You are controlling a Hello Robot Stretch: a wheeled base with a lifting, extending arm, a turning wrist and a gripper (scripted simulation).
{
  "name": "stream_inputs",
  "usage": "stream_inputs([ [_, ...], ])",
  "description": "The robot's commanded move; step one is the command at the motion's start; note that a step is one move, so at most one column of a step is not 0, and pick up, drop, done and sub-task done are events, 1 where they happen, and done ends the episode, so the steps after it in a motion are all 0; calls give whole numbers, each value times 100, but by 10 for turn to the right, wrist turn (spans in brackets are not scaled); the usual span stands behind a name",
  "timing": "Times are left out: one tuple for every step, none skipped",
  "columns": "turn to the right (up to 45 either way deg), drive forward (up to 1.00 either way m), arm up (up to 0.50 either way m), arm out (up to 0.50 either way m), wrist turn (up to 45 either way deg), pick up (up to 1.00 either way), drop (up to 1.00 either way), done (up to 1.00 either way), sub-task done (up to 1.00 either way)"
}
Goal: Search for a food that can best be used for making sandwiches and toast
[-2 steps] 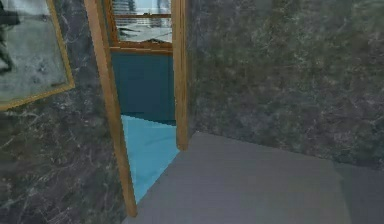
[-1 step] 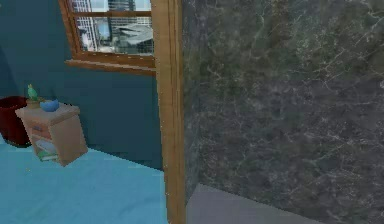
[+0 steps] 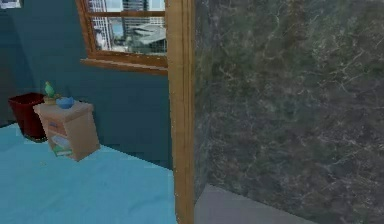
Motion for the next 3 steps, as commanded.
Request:
stream_inputs([
  [0,15,0,0,0,0,0,0,0],
  [-150,0,0,0,0,0,0,0,0],
  [0,30,0,0,0,0,0,0,0],
])
